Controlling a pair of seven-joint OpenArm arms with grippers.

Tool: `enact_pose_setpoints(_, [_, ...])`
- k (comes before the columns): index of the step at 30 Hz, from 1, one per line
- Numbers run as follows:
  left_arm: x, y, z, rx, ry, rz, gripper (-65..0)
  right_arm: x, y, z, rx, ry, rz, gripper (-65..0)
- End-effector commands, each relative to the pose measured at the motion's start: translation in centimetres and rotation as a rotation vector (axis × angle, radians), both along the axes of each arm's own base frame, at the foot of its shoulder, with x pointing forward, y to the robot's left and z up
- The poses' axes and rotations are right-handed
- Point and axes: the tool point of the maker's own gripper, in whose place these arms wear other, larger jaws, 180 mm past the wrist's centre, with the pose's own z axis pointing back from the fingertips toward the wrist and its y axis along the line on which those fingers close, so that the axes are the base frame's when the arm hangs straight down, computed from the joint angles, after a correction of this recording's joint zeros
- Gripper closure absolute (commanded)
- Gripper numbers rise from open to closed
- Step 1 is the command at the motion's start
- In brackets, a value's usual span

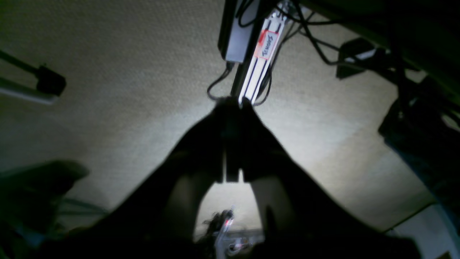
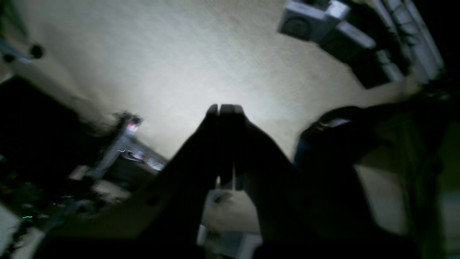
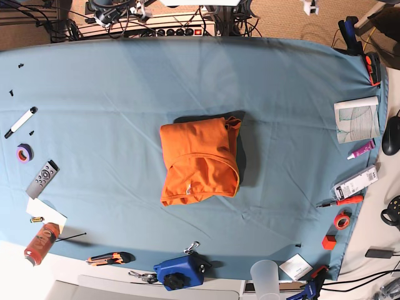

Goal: Layout the t-shirt on the table in an organized manner, then fold the t-shirt properly

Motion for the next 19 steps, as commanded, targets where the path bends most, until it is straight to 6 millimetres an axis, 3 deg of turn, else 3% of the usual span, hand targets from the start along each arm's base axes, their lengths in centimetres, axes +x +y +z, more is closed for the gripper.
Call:
enact_pose_setpoints(1, [-0.4,-0.3,-0.1,0.0,-0.002,0.011,0.0,0.5,-0.8,-0.1,-0.018,-0.021,0.005,0.0])
enact_pose_setpoints(8, [0.5,-1.2,-0.6,0.065,-0.035,0.058,0.0,5.1,-0.7,-1.4,0.001,-0.311,-0.061,0.0])
enact_pose_setpoints(19, [1.6,-1.0,-0.4,0.071,-0.064,0.055,0.0,5.5,-0.5,-1.4,0.008,-0.326,-0.075,0.0])
